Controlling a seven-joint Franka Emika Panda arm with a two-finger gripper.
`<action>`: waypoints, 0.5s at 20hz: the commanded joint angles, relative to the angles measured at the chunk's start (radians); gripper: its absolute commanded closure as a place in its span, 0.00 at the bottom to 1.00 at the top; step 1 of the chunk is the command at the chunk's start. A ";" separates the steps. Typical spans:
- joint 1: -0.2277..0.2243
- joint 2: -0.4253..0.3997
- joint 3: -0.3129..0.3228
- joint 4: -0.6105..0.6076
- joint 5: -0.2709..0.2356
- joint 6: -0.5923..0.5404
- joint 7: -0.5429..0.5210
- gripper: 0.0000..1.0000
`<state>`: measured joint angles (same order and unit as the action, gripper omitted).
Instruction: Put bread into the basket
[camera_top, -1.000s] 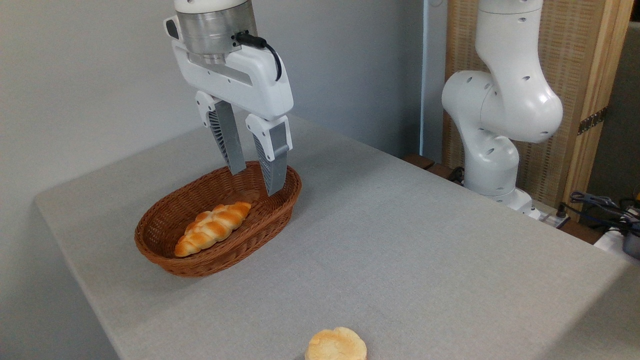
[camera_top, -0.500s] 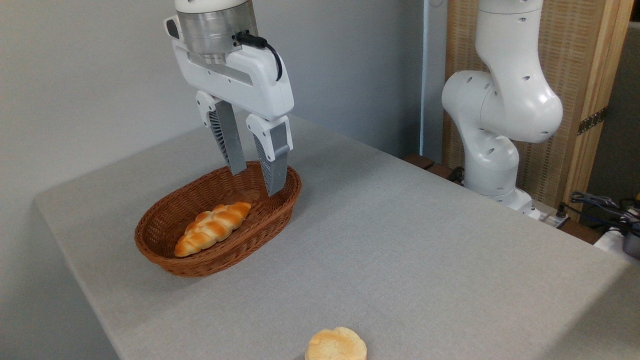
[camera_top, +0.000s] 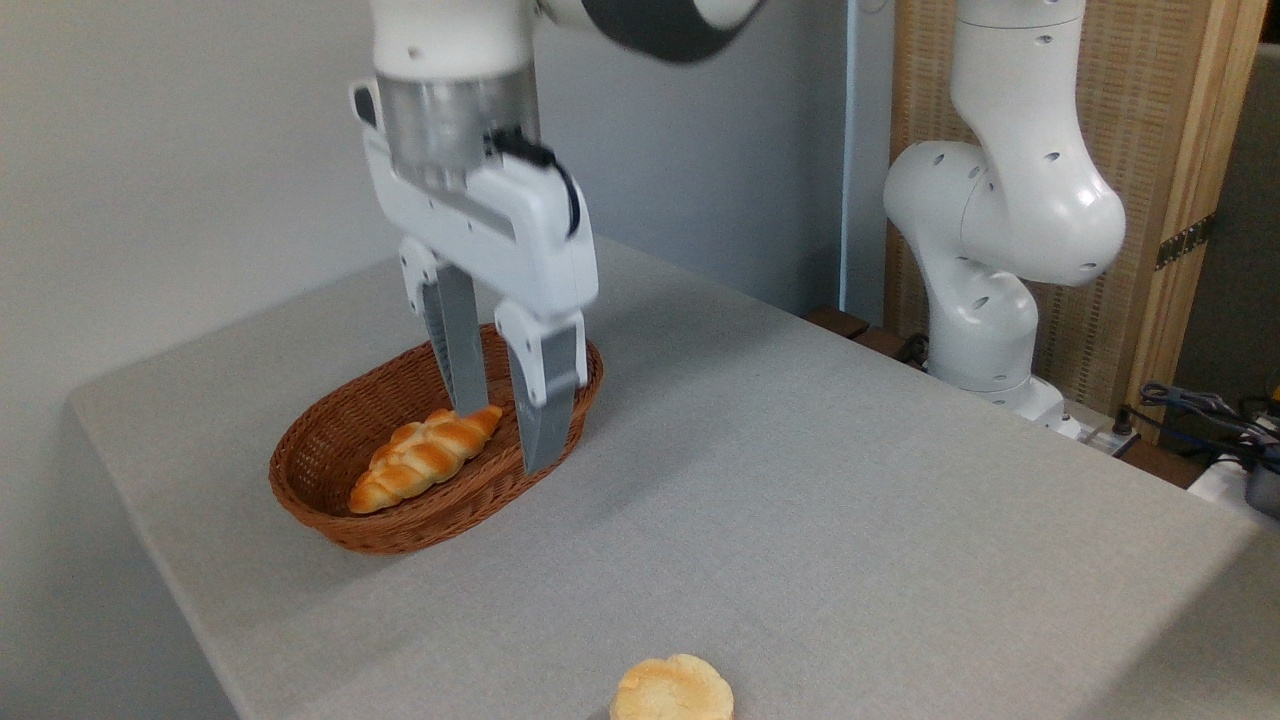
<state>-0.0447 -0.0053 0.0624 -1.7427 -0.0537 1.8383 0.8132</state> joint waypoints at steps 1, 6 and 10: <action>-0.004 -0.013 0.074 -0.089 0.011 0.104 0.182 0.00; -0.004 0.019 0.177 -0.222 0.109 0.314 0.354 0.00; 0.000 0.137 0.175 -0.254 0.110 0.444 0.351 0.00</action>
<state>-0.0382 0.0487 0.2359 -1.9785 0.0412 2.1847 1.1644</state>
